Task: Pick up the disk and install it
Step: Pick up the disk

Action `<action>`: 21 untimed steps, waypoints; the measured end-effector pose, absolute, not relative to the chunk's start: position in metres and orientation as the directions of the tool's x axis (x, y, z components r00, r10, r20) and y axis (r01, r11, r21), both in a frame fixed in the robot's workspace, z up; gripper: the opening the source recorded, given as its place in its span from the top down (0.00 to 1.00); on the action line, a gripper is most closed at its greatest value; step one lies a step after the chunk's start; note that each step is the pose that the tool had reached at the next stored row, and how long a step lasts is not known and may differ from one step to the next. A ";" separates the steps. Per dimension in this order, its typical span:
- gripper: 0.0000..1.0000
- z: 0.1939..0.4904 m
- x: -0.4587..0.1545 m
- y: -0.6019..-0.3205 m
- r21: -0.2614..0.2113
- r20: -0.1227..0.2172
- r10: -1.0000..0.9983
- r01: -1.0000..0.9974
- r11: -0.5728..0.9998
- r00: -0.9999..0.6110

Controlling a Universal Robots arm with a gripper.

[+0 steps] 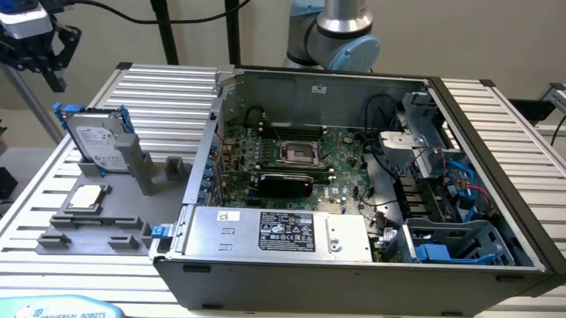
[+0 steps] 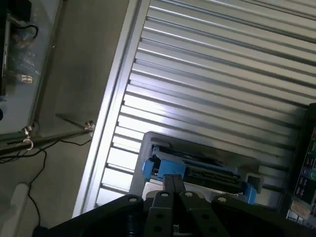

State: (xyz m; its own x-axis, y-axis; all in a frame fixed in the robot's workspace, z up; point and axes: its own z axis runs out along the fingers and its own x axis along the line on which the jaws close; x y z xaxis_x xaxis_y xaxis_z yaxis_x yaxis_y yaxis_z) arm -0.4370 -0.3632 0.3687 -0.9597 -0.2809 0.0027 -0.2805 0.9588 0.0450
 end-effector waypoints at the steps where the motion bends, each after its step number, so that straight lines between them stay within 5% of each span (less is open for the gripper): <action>1: 0.89 0.369 -0.437 -0.363 0.045 0.002 -0.297 -0.297 0.954 -0.955; 21: 0.89 0.366 -0.437 -0.363 0.043 -0.001 -0.619 -0.618 0.785 -0.786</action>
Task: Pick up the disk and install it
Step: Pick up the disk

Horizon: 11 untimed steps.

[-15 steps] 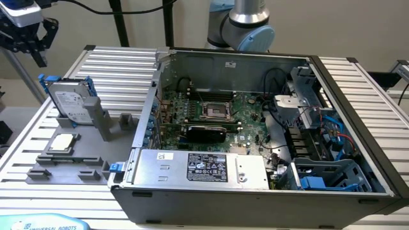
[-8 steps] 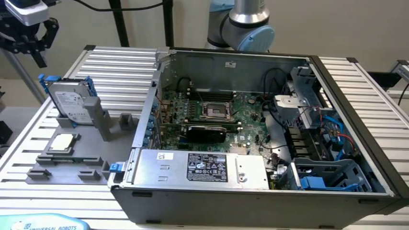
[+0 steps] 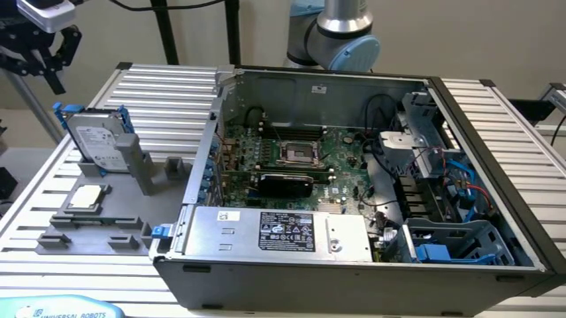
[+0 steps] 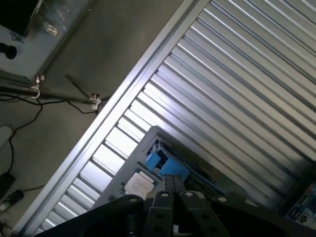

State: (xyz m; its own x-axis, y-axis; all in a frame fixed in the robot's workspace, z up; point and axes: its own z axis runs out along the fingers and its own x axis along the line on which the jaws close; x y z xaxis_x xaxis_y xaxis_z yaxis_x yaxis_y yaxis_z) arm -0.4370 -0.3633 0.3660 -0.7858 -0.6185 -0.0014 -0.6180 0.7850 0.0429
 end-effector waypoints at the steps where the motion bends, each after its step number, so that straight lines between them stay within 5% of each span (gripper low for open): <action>1: 0.89 0.366 -0.437 -0.363 0.043 -0.002 -0.632 -0.631 0.774 -0.775; 11: 0.89 0.363 -0.437 -0.363 0.040 -0.005 -0.762 -0.761 0.647 -0.648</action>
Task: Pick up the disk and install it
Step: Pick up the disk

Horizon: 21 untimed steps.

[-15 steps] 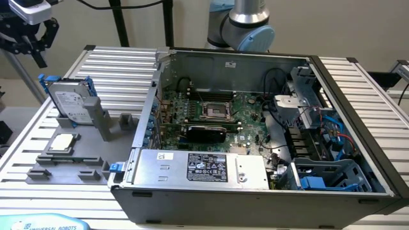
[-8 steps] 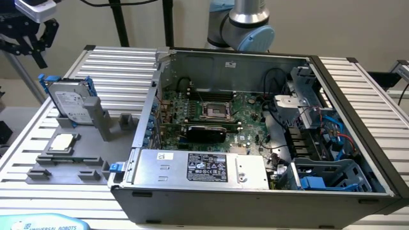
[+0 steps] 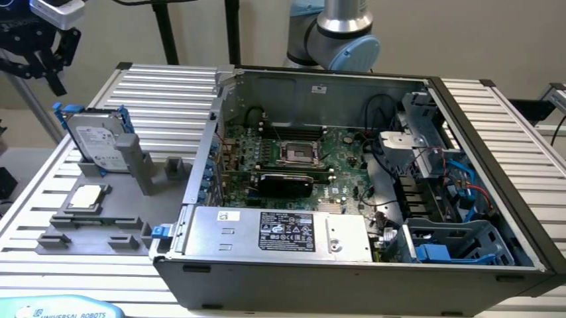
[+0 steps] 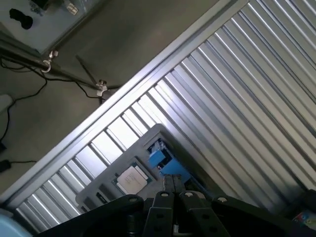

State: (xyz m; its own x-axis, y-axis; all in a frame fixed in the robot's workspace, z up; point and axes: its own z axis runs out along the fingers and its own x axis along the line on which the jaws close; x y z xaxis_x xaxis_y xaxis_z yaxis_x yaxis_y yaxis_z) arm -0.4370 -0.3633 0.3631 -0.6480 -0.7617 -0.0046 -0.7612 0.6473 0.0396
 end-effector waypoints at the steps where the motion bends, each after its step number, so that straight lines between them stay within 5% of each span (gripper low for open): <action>1: 0.89 0.362 -0.437 -0.363 0.039 -0.005 -0.773 -0.773 0.634 -0.634; 21: 0.89 0.355 -0.437 -0.360 0.019 -0.030 -0.902 -0.902 0.431 -0.432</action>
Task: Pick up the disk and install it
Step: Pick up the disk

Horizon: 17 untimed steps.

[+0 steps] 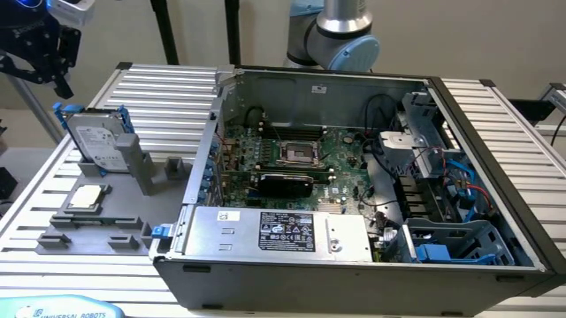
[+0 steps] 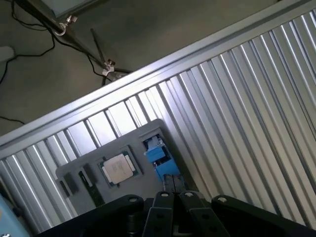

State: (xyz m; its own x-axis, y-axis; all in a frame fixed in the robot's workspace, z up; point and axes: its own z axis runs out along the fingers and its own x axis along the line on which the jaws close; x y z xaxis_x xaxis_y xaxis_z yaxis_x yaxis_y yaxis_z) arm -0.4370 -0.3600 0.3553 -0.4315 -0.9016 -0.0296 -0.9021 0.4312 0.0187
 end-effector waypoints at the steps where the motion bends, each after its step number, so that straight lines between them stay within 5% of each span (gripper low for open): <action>1: 0.89 0.355 -0.437 -0.360 0.019 -0.030 -0.906 -0.907 0.421 -0.421; 17: 0.89 0.355 -0.437 -0.360 0.020 -0.033 -0.988 -0.989 0.149 -0.149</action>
